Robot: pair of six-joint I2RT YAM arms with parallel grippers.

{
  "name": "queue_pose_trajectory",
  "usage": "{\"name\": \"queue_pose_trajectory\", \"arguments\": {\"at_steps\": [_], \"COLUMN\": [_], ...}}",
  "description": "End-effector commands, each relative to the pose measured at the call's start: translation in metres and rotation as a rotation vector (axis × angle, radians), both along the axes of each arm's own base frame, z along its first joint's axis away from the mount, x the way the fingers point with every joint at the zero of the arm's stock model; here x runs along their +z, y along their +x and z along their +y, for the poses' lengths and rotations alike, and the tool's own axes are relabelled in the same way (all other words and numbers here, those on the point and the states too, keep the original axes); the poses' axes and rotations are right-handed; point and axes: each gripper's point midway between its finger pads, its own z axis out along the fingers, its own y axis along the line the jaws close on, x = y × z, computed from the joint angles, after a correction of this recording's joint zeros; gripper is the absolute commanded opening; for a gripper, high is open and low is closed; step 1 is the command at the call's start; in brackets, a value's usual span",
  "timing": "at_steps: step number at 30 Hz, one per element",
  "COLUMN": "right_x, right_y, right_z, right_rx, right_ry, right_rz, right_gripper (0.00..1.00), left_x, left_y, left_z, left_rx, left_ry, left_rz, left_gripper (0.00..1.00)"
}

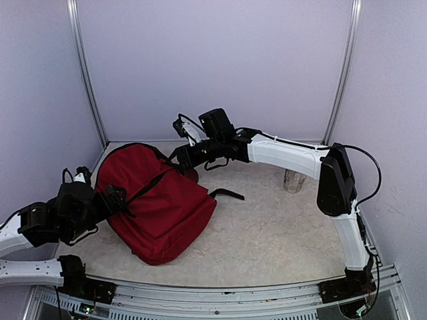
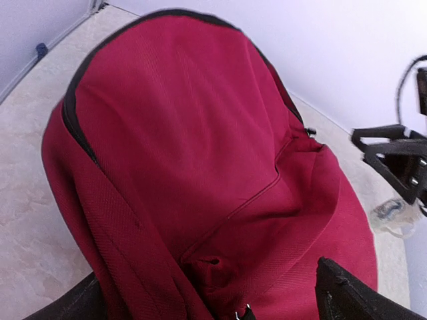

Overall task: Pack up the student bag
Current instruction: Place the student bag at the center of the board, then reset both arms

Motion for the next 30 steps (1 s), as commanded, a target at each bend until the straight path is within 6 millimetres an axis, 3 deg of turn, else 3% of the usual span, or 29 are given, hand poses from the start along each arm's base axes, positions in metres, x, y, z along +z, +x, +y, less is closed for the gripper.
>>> {"name": "queue_pose_trajectory", "arguments": {"at_steps": [1, 7, 12, 17, 19, 24, 27, 30], "right_x": [0.059, 0.098, 0.131, 0.148, 0.153, 0.145, 0.130, 0.114], "right_y": [0.008, 0.011, 0.015, 0.034, 0.043, 0.042, 0.036, 0.027], "right_z": [-0.023, -0.072, -0.141, -0.256, -0.314, -0.433, -0.490, -0.534], "right_rx": [-0.063, -0.144, -0.262, -0.513, -0.642, -0.933, -1.067, -1.189], "right_ry": [0.004, -0.024, -0.029, -0.028, -0.015, -0.027, -0.005, 0.013], "right_rz": [-0.146, -0.249, -0.310, -0.338, -0.344, -0.343, -0.317, -0.307], "right_gripper": [0.75, 0.89, 0.93, 0.98, 1.00, 1.00, 1.00, 1.00], "left_x": [-0.002, 0.011, 0.034, 0.077, 0.077, 0.049, 0.049, 0.063], "left_y": [0.029, 0.059, 0.069, 0.061, 0.058, 0.052, 0.060, 0.078], "left_z": [-0.012, -0.002, 0.020, 0.057, 0.066, 0.065, 0.060, 0.059], "left_rx": [-0.126, -0.096, -0.011, 0.114, 0.132, 0.100, 0.071, 0.069], "left_ry": [0.080, 0.091, 0.153, 0.188, 0.199, 0.220, 0.253, 0.294], "left_rz": [0.029, -0.007, -0.039, -0.137, -0.121, -0.034, -0.037, -0.061], "left_gripper": [0.99, 0.99, 0.99, 0.99, 0.99, 0.99, 0.99, 0.99]}}
